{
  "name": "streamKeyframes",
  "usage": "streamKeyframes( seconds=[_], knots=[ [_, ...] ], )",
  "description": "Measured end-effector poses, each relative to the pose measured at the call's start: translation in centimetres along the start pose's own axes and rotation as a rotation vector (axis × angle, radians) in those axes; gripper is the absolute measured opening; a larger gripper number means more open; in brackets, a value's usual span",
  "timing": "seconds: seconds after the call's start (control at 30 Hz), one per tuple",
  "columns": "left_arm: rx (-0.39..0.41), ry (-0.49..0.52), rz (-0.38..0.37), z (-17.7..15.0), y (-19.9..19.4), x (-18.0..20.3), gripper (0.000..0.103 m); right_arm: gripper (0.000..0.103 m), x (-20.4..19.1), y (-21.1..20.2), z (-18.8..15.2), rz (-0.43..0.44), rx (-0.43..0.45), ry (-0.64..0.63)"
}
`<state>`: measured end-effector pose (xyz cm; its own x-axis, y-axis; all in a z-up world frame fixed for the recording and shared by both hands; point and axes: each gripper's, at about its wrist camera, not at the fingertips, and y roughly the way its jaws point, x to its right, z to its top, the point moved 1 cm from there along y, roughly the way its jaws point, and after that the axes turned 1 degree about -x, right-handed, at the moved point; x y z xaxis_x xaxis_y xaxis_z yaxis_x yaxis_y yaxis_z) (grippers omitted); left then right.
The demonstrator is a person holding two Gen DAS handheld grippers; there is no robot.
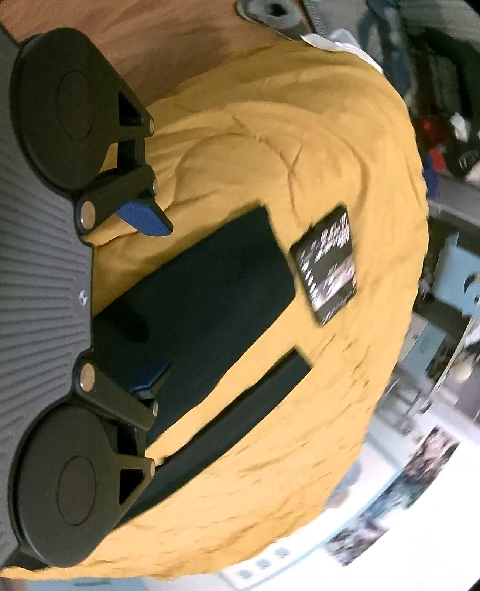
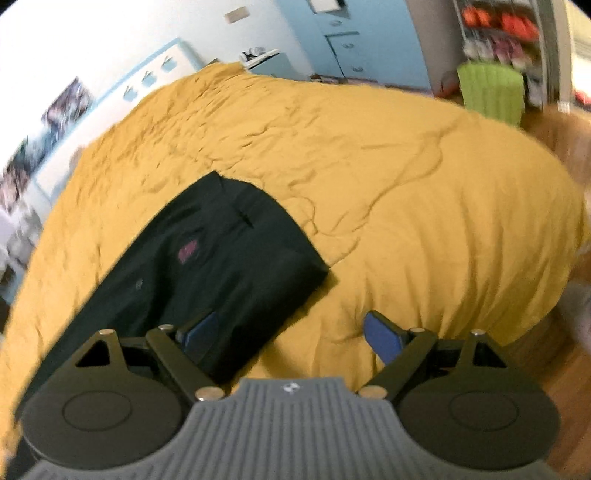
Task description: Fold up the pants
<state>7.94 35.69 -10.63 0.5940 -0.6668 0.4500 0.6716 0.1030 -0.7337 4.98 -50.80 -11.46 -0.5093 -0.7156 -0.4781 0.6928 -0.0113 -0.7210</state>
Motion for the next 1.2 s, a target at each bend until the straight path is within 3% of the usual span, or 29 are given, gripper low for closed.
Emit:
streamKeyframes(
  seconds=[0.17, 0.27, 0.37, 0.47, 0.63, 0.83, 0.87, 0.9, 0.93, 0.97, 1.2],
  knots=[
    [-0.020, -0.194, -0.088, 1.2, 2.2, -2.8, 0.086, 0.083, 1.0, 0.7, 0.3, 0.047, 0.008, 0.097],
    [-0.028, -0.213, -0.097, 1.3, 3.1, -3.2, 0.086, 0.079, 1.8, 0.7, 0.6, 0.084, 0.017, 0.164],
    [-0.019, -0.196, -0.090, 1.8, 3.2, -2.3, 0.086, 0.065, 2.6, 0.3, 0.8, 0.098, 0.035, 0.223],
    [-0.019, -0.168, -0.054, 2.0, 2.9, -1.6, 0.075, 0.055, 3.1, -0.1, 1.1, 0.128, 0.059, 0.263],
    [-0.003, -0.214, -0.046, 1.7, 2.0, -2.5, 0.042, 0.048, 3.7, 0.0, 1.2, 0.174, 0.071, 0.298],
    [0.001, -0.233, -0.048, 1.8, 2.3, -2.8, 0.036, 0.045, 2.1, 1.8, 0.5, 0.183, 0.012, 0.271],
    [0.001, -0.236, -0.041, 1.8, 2.4, -2.7, 0.033, 0.037, 1.6, 2.0, 0.5, 0.167, 0.014, 0.249],
    [0.007, -0.237, -0.033, 1.9, 2.3, -2.4, 0.022, 0.008, 1.4, 2.1, 0.5, 0.159, 0.015, 0.240],
    [0.021, -0.228, -0.024, 1.9, 2.0, -2.1, 0.009, 0.002, 1.4, 2.0, 0.6, 0.167, 0.019, 0.256],
    [0.036, -0.212, -0.017, 2.0, 1.5, -1.7, 0.004, 0.002, 1.4, 1.9, 0.7, 0.180, 0.030, 0.270],
    [0.063, -0.172, -0.054, 4.4, 0.4, 1.2, 0.002, 0.002, 1.1, 1.0, 2.0, 0.287, 0.046, 0.339]
  ],
)
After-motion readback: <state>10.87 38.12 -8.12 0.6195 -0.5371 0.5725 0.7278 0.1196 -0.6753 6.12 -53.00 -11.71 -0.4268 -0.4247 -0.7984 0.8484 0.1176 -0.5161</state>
